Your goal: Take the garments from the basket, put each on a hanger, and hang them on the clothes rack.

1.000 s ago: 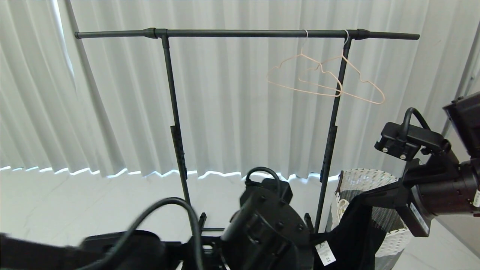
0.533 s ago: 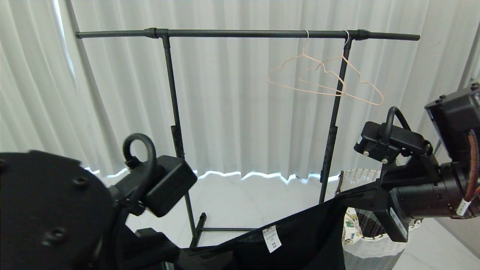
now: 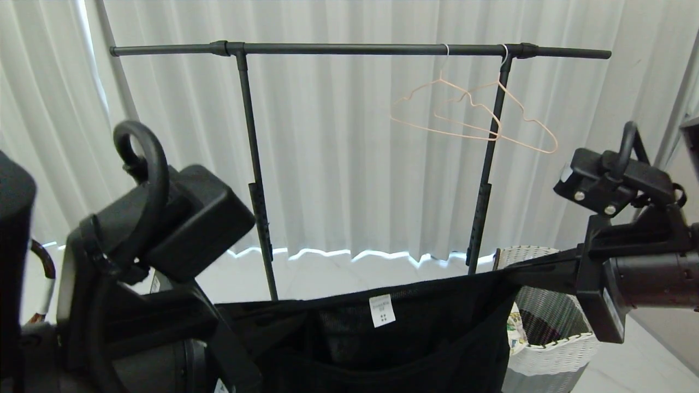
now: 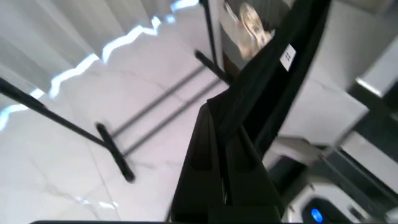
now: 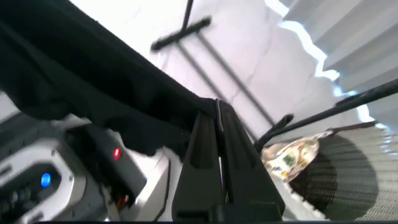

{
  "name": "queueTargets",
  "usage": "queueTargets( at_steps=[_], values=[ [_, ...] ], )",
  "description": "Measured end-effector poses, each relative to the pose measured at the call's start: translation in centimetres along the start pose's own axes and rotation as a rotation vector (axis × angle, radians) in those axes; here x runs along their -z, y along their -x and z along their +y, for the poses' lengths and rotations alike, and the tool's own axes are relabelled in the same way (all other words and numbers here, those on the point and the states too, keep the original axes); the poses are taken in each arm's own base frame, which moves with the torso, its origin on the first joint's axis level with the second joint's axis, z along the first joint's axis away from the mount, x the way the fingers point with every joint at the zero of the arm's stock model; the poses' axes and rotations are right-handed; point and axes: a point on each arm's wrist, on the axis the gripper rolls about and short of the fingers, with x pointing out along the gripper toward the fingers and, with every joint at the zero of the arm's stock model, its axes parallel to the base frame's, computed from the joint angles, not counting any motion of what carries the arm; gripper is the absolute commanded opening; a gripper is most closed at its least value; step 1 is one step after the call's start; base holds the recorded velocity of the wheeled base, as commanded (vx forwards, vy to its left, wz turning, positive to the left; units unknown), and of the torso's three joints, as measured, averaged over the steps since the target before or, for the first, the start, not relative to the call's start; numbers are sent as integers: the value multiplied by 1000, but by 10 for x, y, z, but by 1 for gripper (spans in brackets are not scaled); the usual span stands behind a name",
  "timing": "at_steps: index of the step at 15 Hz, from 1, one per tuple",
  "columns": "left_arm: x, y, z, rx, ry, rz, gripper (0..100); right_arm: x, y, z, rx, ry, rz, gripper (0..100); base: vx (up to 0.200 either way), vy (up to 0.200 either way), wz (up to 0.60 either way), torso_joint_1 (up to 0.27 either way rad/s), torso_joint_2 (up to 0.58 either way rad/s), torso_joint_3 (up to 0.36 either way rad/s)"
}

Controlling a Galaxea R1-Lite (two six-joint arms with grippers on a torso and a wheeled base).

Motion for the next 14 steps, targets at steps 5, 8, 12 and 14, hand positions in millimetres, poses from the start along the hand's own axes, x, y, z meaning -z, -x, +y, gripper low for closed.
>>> queueTargets(
  at_steps=[5,8,12,14],
  values=[
    [-55,6,8,-42,18,-124,0,-38,26,-8,46,-1,-143,0,0,0,0,0,0,0],
    [-75,9,9,-52,-108,-116,0,-60,42,-11,55,0,-176,0,0,0,0,0,0,0],
    [-82,2,8,-50,-157,-124,0,-64,51,-8,41,6,-177,0,0,0,0,0,0,0],
    [-90,-2,8,-27,-143,-187,0,-58,60,0,-3,18,-145,0,0,0,0,0,0,0]
  ],
)
